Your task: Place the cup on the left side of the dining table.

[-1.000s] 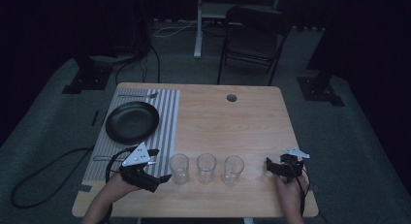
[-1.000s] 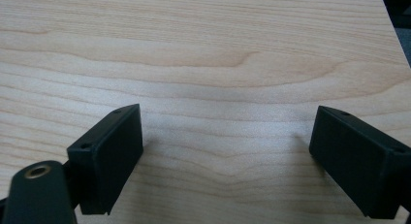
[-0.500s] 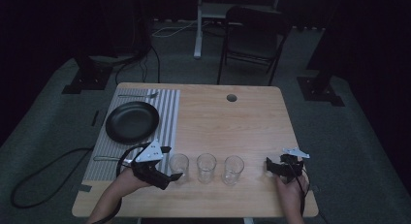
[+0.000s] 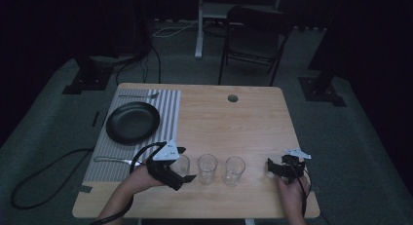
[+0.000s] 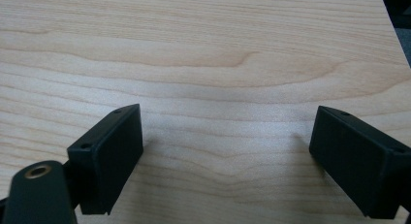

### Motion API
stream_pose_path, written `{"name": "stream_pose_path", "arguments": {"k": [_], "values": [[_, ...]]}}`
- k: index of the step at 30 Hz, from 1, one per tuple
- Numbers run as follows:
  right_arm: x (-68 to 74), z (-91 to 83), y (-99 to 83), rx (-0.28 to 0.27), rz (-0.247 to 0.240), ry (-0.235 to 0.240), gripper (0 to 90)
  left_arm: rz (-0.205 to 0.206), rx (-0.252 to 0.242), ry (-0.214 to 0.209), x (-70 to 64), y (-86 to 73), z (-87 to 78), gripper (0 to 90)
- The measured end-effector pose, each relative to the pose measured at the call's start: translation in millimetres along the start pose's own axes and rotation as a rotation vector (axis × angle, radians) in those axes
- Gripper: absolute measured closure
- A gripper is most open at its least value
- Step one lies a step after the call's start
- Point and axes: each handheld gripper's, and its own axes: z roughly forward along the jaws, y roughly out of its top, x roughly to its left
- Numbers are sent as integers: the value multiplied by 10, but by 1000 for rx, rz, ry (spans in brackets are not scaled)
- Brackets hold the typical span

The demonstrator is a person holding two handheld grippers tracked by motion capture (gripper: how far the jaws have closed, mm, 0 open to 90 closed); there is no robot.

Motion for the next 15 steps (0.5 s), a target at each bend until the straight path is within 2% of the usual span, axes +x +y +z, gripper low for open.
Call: {"name": "stream_pose_path", "arguments": {"k": [4, 15], "values": [[0, 0, 0, -1, -1, 0, 116, 10, 13, -23, -6, 89, 70, 59], [0, 0, 0, -1, -1, 0, 117, 53, 63, -48, -54, 280, 280, 58]]}}
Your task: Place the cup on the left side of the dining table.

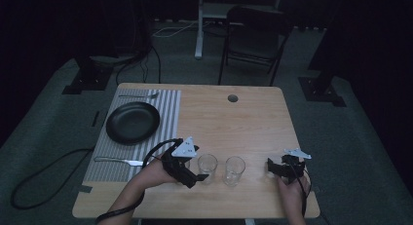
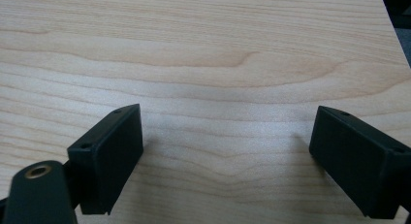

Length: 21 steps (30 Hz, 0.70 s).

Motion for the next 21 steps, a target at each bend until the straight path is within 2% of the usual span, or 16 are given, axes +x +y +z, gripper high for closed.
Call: {"name": "stream_pose_path", "arguments": {"k": [9, 17, 21], "values": [[0, -1, 0, 1, 0, 0, 116, 33, 18, -14, -23, 126, 151, 59], [0, 0, 0, 0, 0, 0, 117, 43, 49, -42, -35, 221, 313, 59], [1, -1, 0, 0, 1, 0, 117, 55, 76, -41, -47, 284, 412, 59]]}}
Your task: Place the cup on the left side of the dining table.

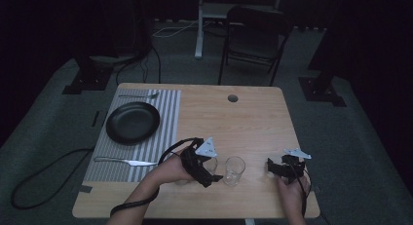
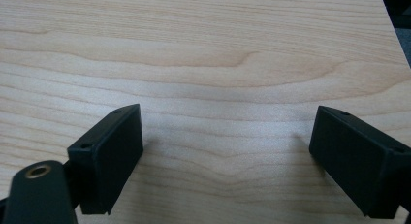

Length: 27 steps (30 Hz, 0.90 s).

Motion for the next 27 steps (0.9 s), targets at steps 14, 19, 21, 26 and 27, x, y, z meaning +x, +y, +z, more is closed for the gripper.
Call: {"name": "stream_pose_path", "arguments": {"k": [14, 19, 21, 26, 27], "values": [[0, 0, 0, -1, -1, 0, 117, 34, 79, -29, -10, 242, 306, 59], [-1, 1, 0, -1, -2, 0, 117, 51, 112, -38, -24, 308, 408, 59], [0, 0, 0, -1, -2, 1, 119, 56, 125, -39, -28, 334, 450, 59], [0, 0, 0, -1, -1, 1, 119, 65, 177, -42, -28, 388, 562, 59], [0, 0, 0, -1, -1, 1, 119, 71, 190, -29, -34, 394, 583, 59]]}}
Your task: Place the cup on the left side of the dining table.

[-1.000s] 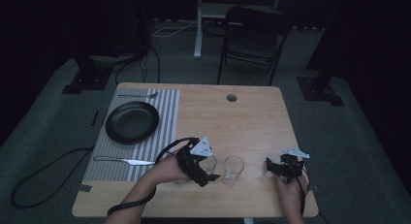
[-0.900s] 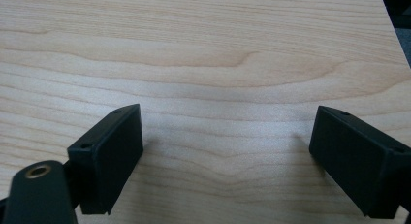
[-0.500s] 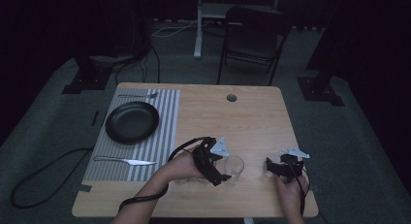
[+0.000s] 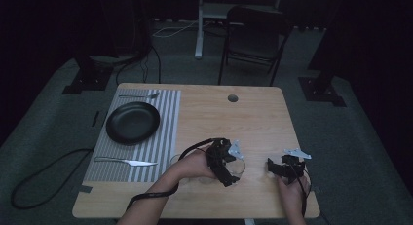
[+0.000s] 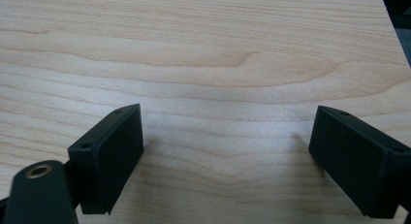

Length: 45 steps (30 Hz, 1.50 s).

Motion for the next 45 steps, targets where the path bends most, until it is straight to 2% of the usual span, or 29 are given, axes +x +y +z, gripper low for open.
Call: {"name": "stream_pose_path", "arguments": {"k": [1, 2, 6, 10, 14, 16, 19, 20, 22, 25, 26, 28, 30, 31, 33, 36, 38, 43, 44, 45], "values": [[0, 0, 0, 0, 0, 0, 119, 4, 7, 10, -2, 9, 16, 59], [0, 0, 0, 0, 0, 0, 119, -2, 9, -3, 1, 17, 30, 59], [0, 0, 0, 0, 0, 0, 119, 0, 28, 4, 7, 72, 63, 59], [0, 0, 0, 0, 0, 0, 119, 10, 83, 8, 9, 133, 132, 59], [1, 0, 0, 0, 1, 0, 119, 12, 118, 6, 8, 171, 185, 60], [1, 0, 0, 0, 1, 0, 119, 7, 121, 3, 12, 176, 195, 127], [0, 0, 0, 0, 0, 0, 119, 3, 158, 11, 32, 204, 249, 155], [1, 0, 0, 0, 1, 0, 119, -4, 176, 2, 37, 208, 267, 155], [1, 0, 0, 0, 1, 0, 120, 2, 211, 18, 46, 216, 296, 155], [0, 0, 0, 0, 0, 0, 119, -25, 212, 13, 69, 237, 303, 155], [0, 0, 0, 0, 0, 0, 119, -27, 216, 3, 69, 246, 306, 156], [0, 0, 0, 0, 0, 0, 120, -16, 240, 19, 51, 265, 330, 159], [0, 0, 0, 0, 0, 0, 119, -7, 255, 8, 36, 287, 348, 237], [1, 0, 0, 0, 1, 0, 119, -11, 261, 5, 27, 300, 356, 278], [0, 0, 0, 0, 0, 0, 119, -42, 279, -5, 49, 330, 364, 283], [0, 0, 0, 0, 0, 0, 119, -50, 304, -12, 66, 364, 370, 290], [0, 0, 0, 0, 0, 0, 120, -69, 302, 0, 83, 374, 375, 291], [-1, -1, 1, 2, -1, 1, 119, -85, 288, 27, 136, 375, 350, 293], [-1, -1, 1, 1, -2, 0, 119, -103, 276, 32, 158, 379, 331, 293], [-1, 0, 1, 0, -2, 0, 119, -100, 273, 33, 167, 382, 318, 293]]}}
